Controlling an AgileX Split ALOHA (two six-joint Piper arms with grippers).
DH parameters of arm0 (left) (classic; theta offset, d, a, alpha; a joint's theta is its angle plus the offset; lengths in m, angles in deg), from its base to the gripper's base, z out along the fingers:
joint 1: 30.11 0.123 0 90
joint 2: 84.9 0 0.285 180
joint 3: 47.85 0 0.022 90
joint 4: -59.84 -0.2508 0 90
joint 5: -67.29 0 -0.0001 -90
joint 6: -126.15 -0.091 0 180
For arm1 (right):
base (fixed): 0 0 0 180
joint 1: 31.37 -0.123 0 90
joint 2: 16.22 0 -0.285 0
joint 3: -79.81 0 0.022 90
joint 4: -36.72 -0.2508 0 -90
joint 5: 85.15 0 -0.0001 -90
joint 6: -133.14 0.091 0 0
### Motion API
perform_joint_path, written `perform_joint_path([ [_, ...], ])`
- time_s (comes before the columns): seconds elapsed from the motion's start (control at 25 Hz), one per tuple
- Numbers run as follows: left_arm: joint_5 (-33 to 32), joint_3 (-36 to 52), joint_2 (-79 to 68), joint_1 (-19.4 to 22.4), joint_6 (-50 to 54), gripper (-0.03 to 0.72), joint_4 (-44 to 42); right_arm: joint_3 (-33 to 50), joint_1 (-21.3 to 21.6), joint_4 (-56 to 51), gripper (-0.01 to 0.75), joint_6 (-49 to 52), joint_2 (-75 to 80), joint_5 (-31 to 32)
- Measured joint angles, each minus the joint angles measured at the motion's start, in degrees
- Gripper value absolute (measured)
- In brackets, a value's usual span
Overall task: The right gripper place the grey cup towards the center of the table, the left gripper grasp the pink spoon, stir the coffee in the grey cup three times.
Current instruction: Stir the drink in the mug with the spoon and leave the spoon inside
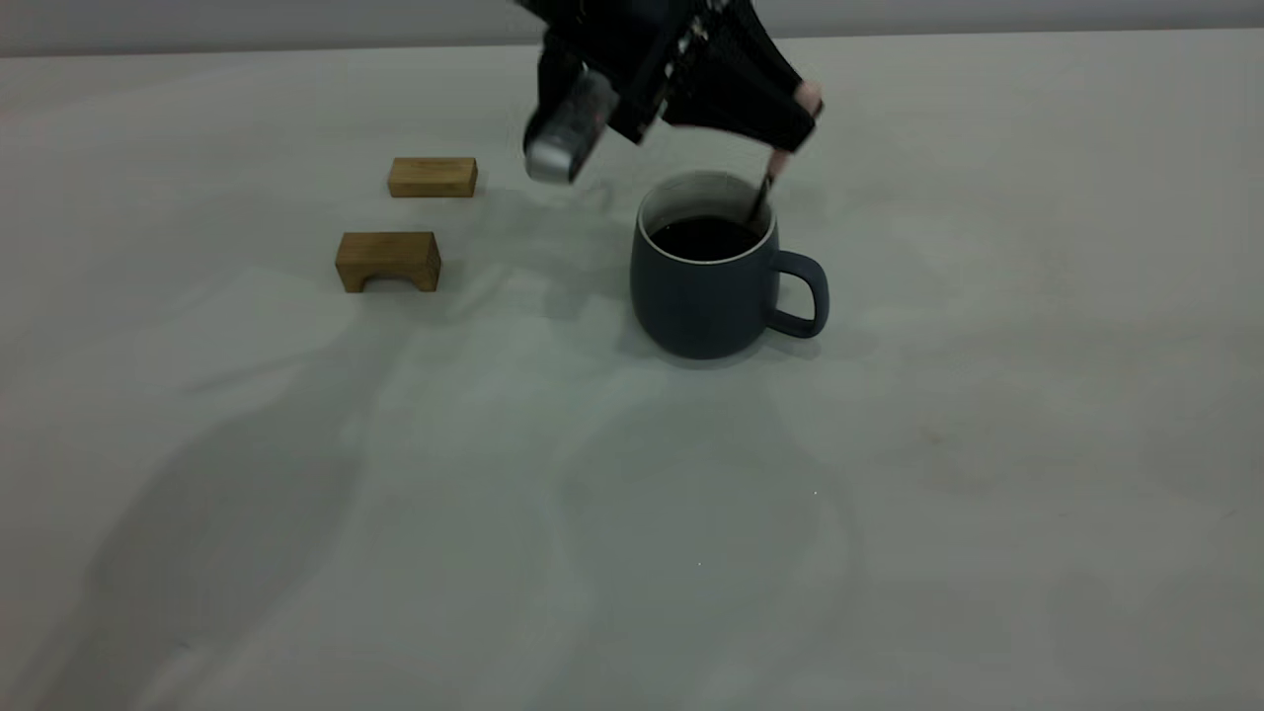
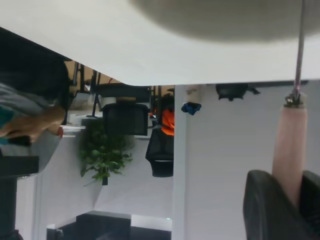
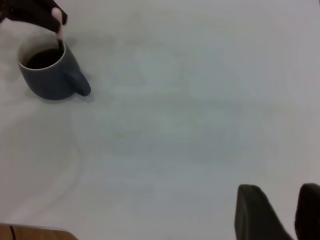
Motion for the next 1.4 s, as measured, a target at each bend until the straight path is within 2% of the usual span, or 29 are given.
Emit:
perform_joint_path([
  [0.16, 0.0, -0.05, 0.15, -0.01, 6.5, 0.135, -4.53, 0.0, 0.0, 0.0, 0.237, 0.0, 0.0, 0.0],
  [0.36, 0.0, -2.4, 2.07, -0.01, 12.88, 0.135, -15.4, 0.0, 0.0, 0.0, 0.237, 0.0, 0.0, 0.0],
  [0.52, 0.0, -4.41, 2.23, -0.01, 11.65, 0.135, -18.01, 0.0, 0.0, 0.0, 0.237, 0.0, 0.0, 0.0],
  [0.84, 0.0, -4.53, 2.23, -0.01, 5.12, 0.14, -16.83, 0.0, 0.0, 0.0, 0.237, 0.0, 0.0, 0.0],
  [0.92, 0.0, -4.53, 2.23, -0.01, 4.22, 0.169, -16.65, 0.0, 0.0, 0.0, 0.237, 0.0, 0.0, 0.0],
  [1.16, 0.0, -4.69, 2.23, -0.01, 1.31, 0.367, -16.58, 0.0, 0.0, 0.0, 0.237, 0.0, 0.0, 0.0],
  [1.28, 0.0, -6.7, 2.23, -0.01, -0.24, 0.398, -17.74, 0.0, 0.0, 0.0, 0.237, 0.0, 0.0, 0.0],
  [1.4, 0.0, -11.85, 2.23, -0.01, -1.92, 0.4, -22.6, 0.0, 0.0, 0.0, 0.237, 0.0, 0.0, 0.0],
])
